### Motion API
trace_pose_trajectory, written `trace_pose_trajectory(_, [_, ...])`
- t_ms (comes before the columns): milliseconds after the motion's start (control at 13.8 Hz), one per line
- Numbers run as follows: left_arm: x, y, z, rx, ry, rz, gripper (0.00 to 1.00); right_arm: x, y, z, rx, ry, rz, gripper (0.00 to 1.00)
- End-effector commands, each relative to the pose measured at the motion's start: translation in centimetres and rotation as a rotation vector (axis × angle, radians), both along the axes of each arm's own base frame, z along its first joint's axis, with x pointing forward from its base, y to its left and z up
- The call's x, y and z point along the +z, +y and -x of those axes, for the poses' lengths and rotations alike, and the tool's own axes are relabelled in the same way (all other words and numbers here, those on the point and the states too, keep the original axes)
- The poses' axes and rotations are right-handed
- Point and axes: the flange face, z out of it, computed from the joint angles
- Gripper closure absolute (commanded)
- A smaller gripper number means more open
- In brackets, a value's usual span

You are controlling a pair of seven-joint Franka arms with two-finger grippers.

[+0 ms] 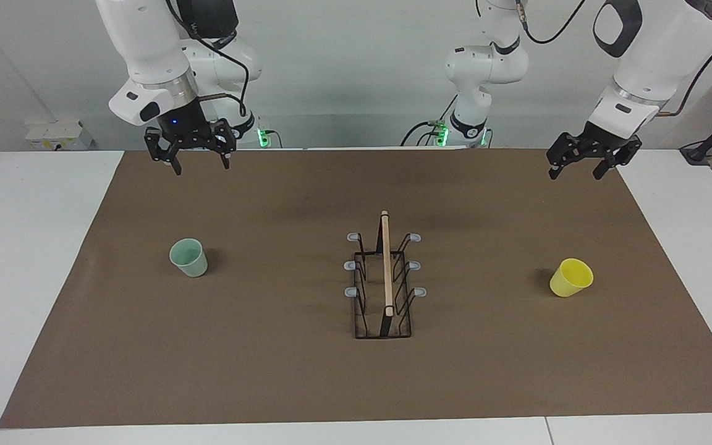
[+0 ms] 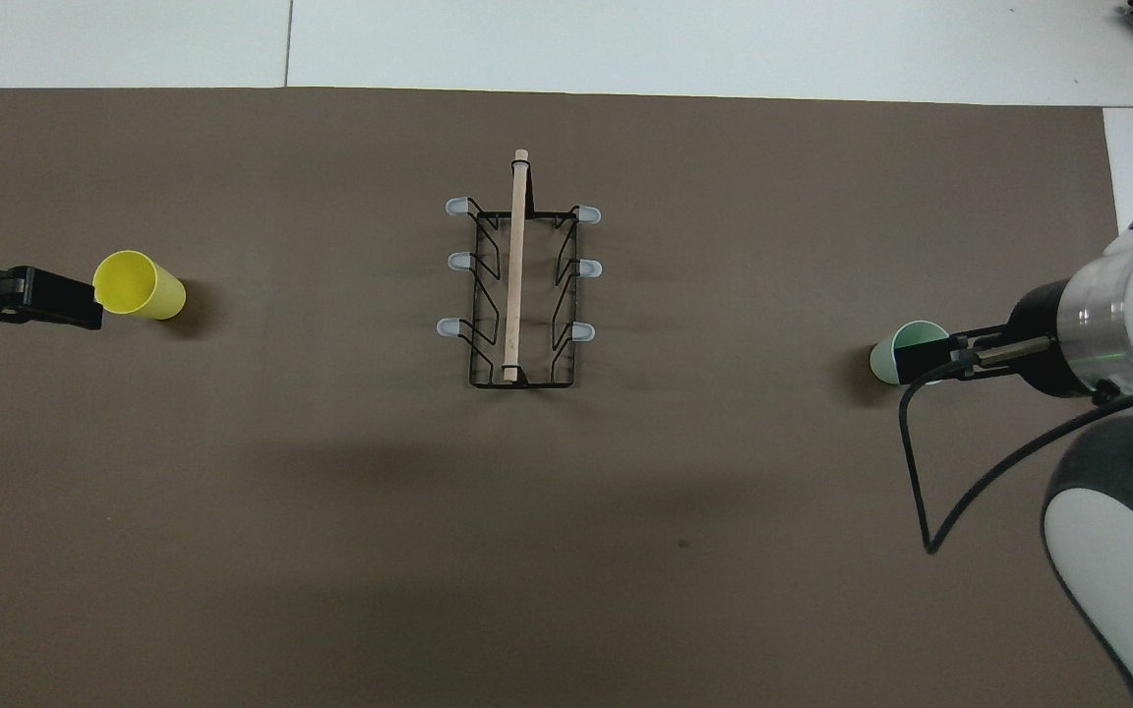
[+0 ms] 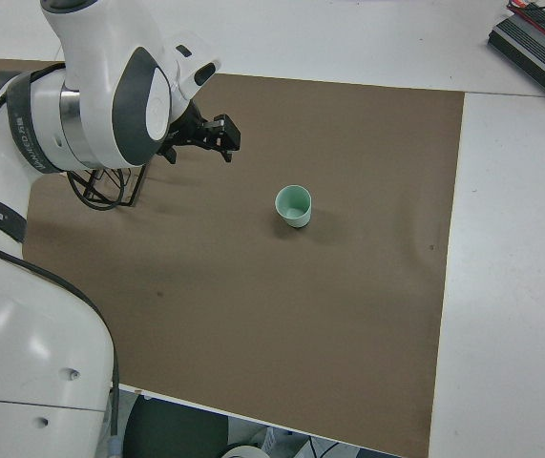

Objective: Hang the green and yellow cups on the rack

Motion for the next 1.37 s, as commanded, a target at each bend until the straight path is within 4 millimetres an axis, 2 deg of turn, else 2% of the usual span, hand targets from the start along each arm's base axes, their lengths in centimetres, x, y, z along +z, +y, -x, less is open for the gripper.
trace_pose_trajectory(0, [0.3,-0.1,-0.3,0.014,0.026,0.008,0.00,-0.2,-0.1,0.4,-0.009,-0.015,0.001,0.00])
trace_pose_trajectory(289, [-0.6,-0.1,-2.5,0.021,0.064,0.029,0.00,-0.1,-0.2,0.3,-0.013,-0.018,0.001,0.00])
trace_pose_trajectory(434, [-1.7,1.9,-4.3,0.064,0.069,0.025,0.00,-0.2,-0.2,0.3,-0.013,-0.017,0.001,0.00])
trace_pose_trajectory(651, [-3.2,3.7,-6.9,0.102,0.071,0.010,0.00,-0.2,-0.3,0.5,-0.012,0.000,0.003,0.00])
trace_pose_trajectory(1013, [-6.0,7.7,-9.1,0.214,0.058,0.042,0.00,-0.3,-1.4,0.9,-0.011,0.030,0.075,0.00])
trace_pose_trajectory(1230, [-7.6,8.6,-10.0,0.243,0.058,0.036,0.00,-0.3,-1.8,1.8,0.104,0.079,0.134,0.00])
trace_pose_trajectory(1302, [-8.2,9.7,-10.3,0.283,0.063,0.029,0.00,-0.3,-2.1,2.1,0.137,0.093,0.166,0.00])
